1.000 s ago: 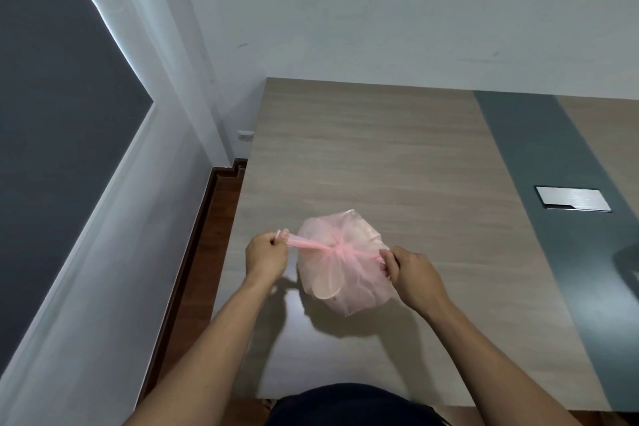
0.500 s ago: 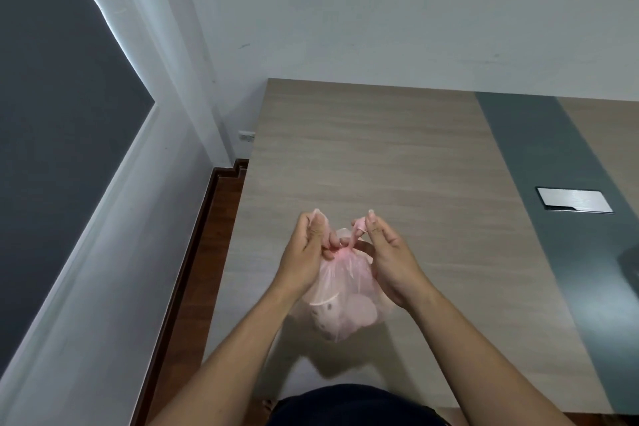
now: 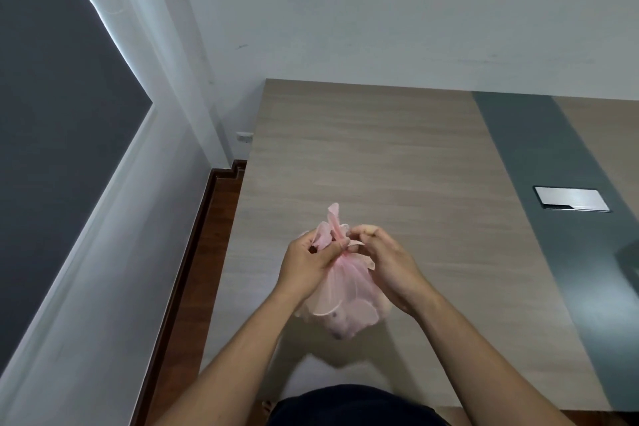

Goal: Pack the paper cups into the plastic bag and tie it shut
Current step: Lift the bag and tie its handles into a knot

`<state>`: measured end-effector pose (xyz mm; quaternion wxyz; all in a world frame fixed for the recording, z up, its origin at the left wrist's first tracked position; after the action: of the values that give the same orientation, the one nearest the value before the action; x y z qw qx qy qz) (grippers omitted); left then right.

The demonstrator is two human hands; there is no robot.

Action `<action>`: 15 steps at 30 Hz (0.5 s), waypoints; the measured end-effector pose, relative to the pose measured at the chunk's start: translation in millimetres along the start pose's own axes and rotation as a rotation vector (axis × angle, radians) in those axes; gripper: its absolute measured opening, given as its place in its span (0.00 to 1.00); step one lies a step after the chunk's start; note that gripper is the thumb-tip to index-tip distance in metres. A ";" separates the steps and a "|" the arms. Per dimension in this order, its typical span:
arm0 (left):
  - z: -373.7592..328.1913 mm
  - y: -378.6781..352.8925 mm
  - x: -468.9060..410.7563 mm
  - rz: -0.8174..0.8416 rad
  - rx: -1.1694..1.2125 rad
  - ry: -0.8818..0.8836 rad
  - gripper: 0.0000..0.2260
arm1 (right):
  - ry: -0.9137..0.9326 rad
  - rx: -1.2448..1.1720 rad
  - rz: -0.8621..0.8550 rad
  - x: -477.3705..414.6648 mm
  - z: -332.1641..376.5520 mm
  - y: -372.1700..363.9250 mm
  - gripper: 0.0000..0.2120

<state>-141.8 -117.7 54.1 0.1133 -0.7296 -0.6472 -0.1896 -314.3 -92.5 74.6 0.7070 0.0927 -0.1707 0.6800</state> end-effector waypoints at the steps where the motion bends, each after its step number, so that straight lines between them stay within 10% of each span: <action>1: 0.2 0.4 0.1 0.006 0.041 0.020 0.11 | 0.029 0.033 0.024 0.7 -0.6 1.1 0.09; 10: 7.9 -2.0 4.1 0.057 0.139 0.105 0.24 | 0.110 0.252 0.004 1.4 -10.7 2.3 0.03; 15: 5.8 -0.4 5.6 0.045 0.367 0.104 0.10 | 0.066 -0.014 -0.003 1.8 -18.3 1.5 0.12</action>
<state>-140.9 -110.2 51.3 0.2822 -0.7001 -0.6478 -0.1033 -313.7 -84.0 58.2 0.7138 0.0653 -0.1520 0.6805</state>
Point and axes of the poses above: each hand's wrist, its own x-axis away from the middle knuckle, its own y-axis out of the back of the hand, z = x × y, the point moved 6 cm from there along -x, towards the middle knuckle, and after that the axes turned 4 degrees about y, right-handed, at the moved point
